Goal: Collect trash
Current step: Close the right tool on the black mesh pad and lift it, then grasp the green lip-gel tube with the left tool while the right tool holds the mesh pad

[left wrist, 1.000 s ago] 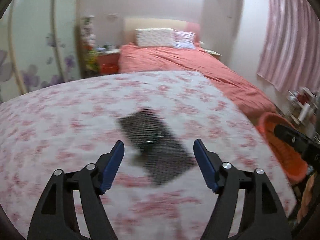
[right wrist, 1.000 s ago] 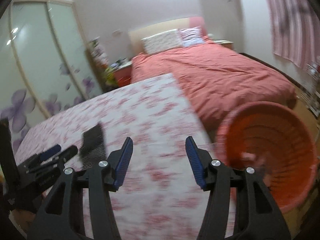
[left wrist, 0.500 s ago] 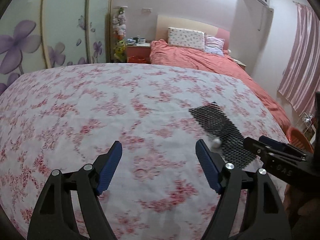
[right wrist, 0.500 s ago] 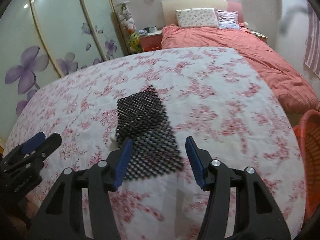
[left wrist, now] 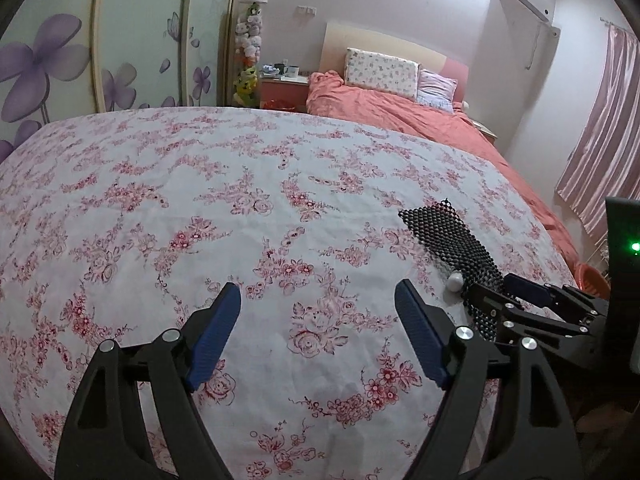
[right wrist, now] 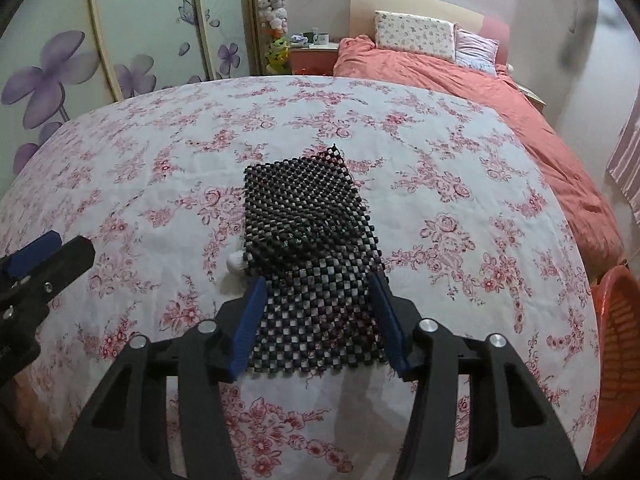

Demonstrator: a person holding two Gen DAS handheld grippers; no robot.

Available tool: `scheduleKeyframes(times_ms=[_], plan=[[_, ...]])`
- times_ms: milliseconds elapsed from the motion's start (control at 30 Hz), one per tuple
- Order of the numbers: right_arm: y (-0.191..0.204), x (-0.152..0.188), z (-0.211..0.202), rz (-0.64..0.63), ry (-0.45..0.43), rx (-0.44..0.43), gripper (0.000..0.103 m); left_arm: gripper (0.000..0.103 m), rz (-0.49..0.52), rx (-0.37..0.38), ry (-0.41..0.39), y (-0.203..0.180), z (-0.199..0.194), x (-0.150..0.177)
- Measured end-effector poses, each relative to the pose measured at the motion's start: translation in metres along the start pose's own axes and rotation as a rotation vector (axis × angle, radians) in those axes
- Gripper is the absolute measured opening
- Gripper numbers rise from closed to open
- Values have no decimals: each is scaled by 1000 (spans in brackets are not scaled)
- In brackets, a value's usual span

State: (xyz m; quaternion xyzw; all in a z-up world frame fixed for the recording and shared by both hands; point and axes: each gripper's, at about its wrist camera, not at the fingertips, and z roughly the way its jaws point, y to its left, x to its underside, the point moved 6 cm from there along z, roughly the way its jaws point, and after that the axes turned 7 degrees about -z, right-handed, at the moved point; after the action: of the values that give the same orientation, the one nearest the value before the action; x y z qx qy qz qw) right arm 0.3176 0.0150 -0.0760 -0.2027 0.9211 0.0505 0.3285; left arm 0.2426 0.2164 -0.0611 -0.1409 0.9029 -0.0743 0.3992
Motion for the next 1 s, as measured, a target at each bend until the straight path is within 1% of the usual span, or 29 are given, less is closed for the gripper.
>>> scheduleKeyframes(times_ms=[33,67,133,167,200,400,567,700,800,933,1000], plan=[[0,0,0,-1,0,5,34,78,0,0,1,-1,0,0],[0,0,-1,-3,-2,2,31,78,1,0,3,-1,0,1],[-2,0,-2,-1,-4,-2,19,78,6,1,4,-2,0,1],[-3,0,-3,8,-6,-8,17,78,9,1,5,-3,0,1],[-5,0,-3,19,-9,-12,13,78,12,2,5,-5,0,1],[-19,-6,-25,71,-82,-19,9,78,38,9,7,-15,-1,0],[-44,-9,-52,128,-163,27,7,78,74,38,23,-35,4,1],[-82,-2,-74,224,-214,90,7,78,127,72,40,-61,13,4],[-110,9,-84,279,-227,122,7,78,158,106,63,-81,22,7],[-138,27,-89,332,-213,146,7,78,199,116,84,-103,36,10],[-146,34,-88,346,-204,150,7,72,221,115,100,-111,44,11]])
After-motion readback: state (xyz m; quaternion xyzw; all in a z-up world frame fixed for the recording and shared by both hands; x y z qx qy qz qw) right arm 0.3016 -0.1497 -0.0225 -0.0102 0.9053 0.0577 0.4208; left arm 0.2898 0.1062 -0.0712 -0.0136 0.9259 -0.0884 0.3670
